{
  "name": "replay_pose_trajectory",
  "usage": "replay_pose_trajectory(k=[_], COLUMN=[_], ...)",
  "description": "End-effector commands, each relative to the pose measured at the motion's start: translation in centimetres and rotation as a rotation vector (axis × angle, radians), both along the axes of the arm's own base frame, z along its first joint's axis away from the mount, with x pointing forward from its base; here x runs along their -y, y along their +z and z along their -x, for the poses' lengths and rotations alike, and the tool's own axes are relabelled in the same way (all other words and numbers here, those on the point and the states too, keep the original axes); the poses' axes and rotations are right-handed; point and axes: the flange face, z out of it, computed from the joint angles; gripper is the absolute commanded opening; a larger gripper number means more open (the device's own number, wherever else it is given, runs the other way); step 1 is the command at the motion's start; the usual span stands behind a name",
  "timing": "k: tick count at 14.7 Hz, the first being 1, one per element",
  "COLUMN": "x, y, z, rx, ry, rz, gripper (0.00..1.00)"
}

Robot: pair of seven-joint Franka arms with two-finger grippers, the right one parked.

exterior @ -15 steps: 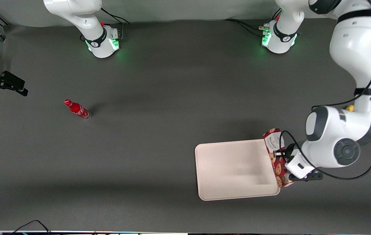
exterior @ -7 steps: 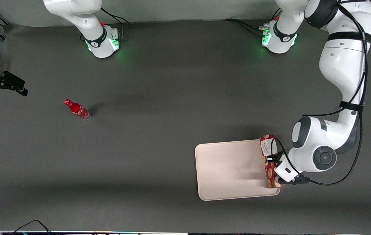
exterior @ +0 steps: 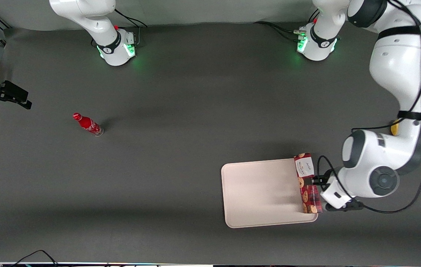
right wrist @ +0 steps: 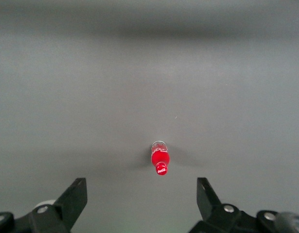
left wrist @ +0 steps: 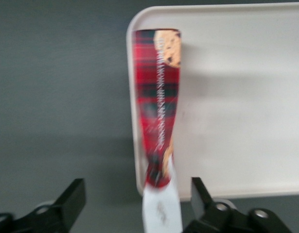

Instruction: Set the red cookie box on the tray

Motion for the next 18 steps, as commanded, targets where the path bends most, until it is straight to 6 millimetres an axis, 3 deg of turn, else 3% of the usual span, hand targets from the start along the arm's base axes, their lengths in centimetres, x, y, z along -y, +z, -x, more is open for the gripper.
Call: replay_pose_trajectory(k=[1, 5, 7, 9, 11, 13, 15, 18], x=[-2.6, -6.5, -8.8, -10.2, -12.2, -14.1, -14.4, -14.3], y=[10.3, 19.4, 21.4, 21.8, 20.0, 18.0, 17.7, 19.2], z=[1.6, 6.4, 9.9, 14.5, 19.4, 22.7, 23.1, 22.6], rx=[-0.07, -0.153, -0.213, -0.194, -0.136, -0.078, -0.064, -0.04], ry=[0.021, -0.056, -0.079, -0.089, -0.097, -0.106, -0.121, -0.121], rz=[-0.053, -0.096, -0.078, -0.09, -0.085, -0.03, -0.027, -0.031], gripper=[1.0, 1.0, 1.0, 1.0, 1.0, 1.0, 1.0, 1.0])
